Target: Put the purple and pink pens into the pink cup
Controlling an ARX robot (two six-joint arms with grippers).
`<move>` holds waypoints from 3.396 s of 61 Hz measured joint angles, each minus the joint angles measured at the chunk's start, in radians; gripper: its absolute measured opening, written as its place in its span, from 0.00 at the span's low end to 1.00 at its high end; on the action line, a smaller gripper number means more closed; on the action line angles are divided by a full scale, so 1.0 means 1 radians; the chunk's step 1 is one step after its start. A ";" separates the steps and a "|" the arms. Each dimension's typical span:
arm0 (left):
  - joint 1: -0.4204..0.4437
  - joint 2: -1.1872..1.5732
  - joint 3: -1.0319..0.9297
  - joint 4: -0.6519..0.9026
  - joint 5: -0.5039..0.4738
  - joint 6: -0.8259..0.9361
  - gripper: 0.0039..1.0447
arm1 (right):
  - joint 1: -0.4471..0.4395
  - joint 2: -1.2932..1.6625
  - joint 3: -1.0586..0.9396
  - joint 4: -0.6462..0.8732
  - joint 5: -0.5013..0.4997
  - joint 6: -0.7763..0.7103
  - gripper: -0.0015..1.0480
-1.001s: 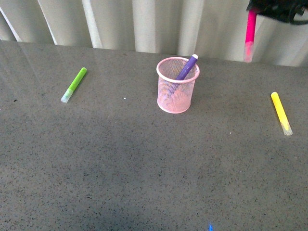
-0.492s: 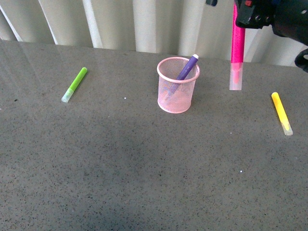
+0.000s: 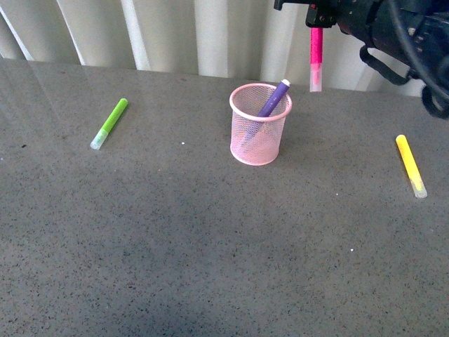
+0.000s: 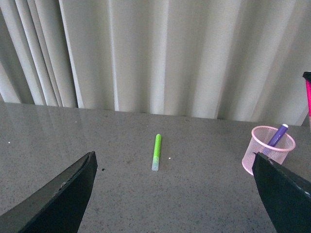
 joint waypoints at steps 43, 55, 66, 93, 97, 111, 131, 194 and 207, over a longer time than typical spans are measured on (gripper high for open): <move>0.000 0.002 0.000 0.000 0.000 0.000 0.94 | 0.049 0.100 0.180 -0.033 -0.058 0.093 0.12; 0.000 0.002 0.000 0.000 0.000 0.000 0.94 | 0.058 0.089 0.108 0.005 -0.061 0.109 0.12; 0.000 0.002 0.000 0.000 0.000 0.000 0.94 | 0.065 0.084 0.077 0.029 -0.065 0.119 0.12; 0.000 0.002 0.000 0.000 0.000 0.000 0.94 | 0.080 0.065 0.051 0.041 -0.071 0.119 0.87; 0.000 0.002 0.000 0.000 0.000 0.000 0.94 | 0.073 0.054 0.043 0.043 -0.070 0.119 0.95; 0.000 0.002 0.000 0.000 0.000 0.000 0.94 | 0.002 -0.105 -0.104 0.099 -0.059 0.114 0.93; 0.000 0.002 0.000 0.000 0.000 0.000 0.94 | -0.226 -0.572 -0.591 0.198 -0.048 -0.006 0.93; 0.000 0.002 0.000 0.000 0.000 0.000 0.94 | -0.327 -1.622 -1.131 -0.434 -0.045 -0.114 0.03; 0.000 0.002 0.000 0.000 0.000 0.000 0.94 | -0.272 -1.748 -1.132 -0.549 -0.020 -0.114 0.03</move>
